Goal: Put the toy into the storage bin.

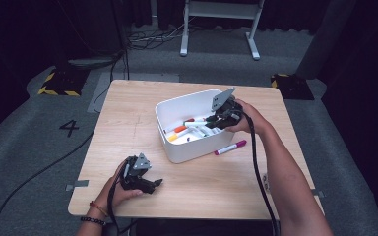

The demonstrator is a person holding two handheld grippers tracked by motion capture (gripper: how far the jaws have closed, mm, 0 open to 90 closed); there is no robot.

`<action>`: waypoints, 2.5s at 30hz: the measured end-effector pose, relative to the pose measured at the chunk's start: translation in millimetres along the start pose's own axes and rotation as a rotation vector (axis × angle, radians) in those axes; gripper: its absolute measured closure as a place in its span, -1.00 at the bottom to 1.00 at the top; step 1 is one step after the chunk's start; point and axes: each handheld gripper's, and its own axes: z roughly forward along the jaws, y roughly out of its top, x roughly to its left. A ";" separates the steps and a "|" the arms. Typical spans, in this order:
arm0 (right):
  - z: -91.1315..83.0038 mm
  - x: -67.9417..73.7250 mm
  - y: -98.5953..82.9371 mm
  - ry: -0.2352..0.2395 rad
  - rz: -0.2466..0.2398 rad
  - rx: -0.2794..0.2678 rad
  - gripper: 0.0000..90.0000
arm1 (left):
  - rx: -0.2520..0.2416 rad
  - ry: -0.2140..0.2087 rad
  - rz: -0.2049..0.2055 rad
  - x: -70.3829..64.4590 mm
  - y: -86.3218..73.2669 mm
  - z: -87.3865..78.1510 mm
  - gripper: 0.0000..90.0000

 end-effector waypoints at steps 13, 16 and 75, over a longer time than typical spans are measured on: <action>-31.5 1.1 -15.3 -0.072 0.039 -0.128 0.40 | 0.001 -0.001 0.000 0.1 0.0 -0.1 -0.72; -45.8 6.3 -27.2 -0.096 0.049 -0.161 0.33 | 0.002 -0.001 -0.001 0.0 -0.1 -0.3 -0.72; 17.2 27.8 -167.7 0.049 0.217 0.003 0.37 | -0.002 0.007 -0.001 -0.3 -0.5 -0.6 -0.72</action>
